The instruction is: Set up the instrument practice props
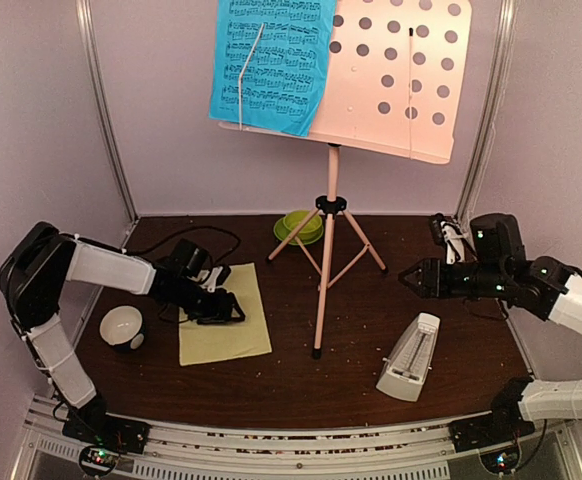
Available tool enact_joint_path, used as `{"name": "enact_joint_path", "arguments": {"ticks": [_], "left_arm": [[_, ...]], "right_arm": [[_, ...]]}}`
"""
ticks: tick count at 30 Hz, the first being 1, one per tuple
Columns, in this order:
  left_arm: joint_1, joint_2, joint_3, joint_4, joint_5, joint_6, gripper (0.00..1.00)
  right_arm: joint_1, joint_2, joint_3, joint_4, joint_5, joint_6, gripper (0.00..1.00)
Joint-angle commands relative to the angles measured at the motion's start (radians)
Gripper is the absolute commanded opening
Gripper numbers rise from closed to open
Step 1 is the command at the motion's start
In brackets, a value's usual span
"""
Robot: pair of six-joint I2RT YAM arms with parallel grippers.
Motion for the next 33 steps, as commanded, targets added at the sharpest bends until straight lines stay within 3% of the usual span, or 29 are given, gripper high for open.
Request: {"name": "enact_joint_path", "arguments": {"ticks": [1,5,8,15,18,24,33], "left_arm": [[-0.149,-0.014,-0.132,0.115,0.046,-0.254,0.58],[-0.201,-0.105,-0.18,0.16,0.036,-0.337,0.58],[-0.165,-0.19,-0.113,0.024,0.016,-0.235,0.63],[0.145,-0.244,0.071,-0.237,0.099,0.004,0.75],[0.24,-0.221,0.115,-0.265,0.111,0.054,0.77],[0.292,-0.091,0.196,-0.277,0.116,0.118,0.78],[0.395,0.072,0.296,-0.347,0.144,0.243,0.77]], "right_arm": [[0.122,-0.079,-0.058,-0.015,0.064,0.081,0.52],[0.262,-0.08,-0.077,0.005,0.144,0.115,0.52],[0.374,-0.016,-0.048,0.02,0.213,0.119,0.51],[0.572,0.252,0.192,-0.04,0.396,0.049,0.5],[0.626,0.357,0.297,-0.081,0.444,0.042,0.5],[0.664,0.436,0.428,-0.108,0.509,0.009,0.51],[0.71,0.822,0.744,-0.183,0.531,-0.05,0.47]]}}
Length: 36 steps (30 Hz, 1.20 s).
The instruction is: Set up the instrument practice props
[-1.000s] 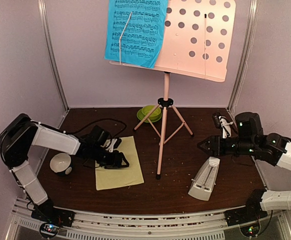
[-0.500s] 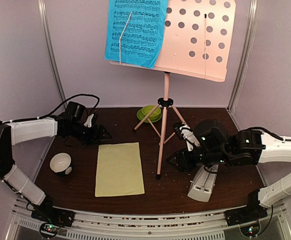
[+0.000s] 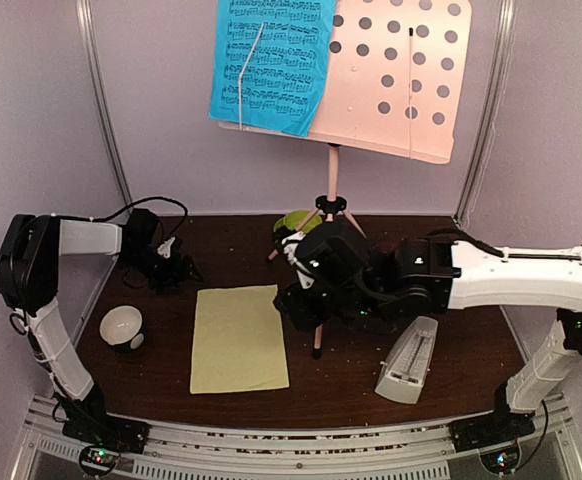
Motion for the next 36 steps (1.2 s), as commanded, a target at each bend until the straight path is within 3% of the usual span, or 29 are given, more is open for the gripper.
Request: {"name": "enact_joint_path", "arguments": {"ticks": [1,12,30,36], "left_arm": [[0.025,0.036,0.078,-0.071,0.013,0.115,0.77],[0.026,0.033,-0.062,0.035,0.084,0.108,0.76],[-0.093,0.127,-0.092,0.1,0.109,0.114,0.76],[-0.143,0.101,-0.178,0.262,0.204,0.056,0.76]], "right_arm": [[0.032,0.208,0.166,-0.089,0.029,-0.031,0.46],[-0.001,0.561,0.418,-0.129,0.047,-0.054,0.38],[-0.086,0.767,0.455,-0.125,-0.098,-0.134,0.27],[-0.102,0.786,0.455,-0.113,-0.166,-0.152,0.27]]}}
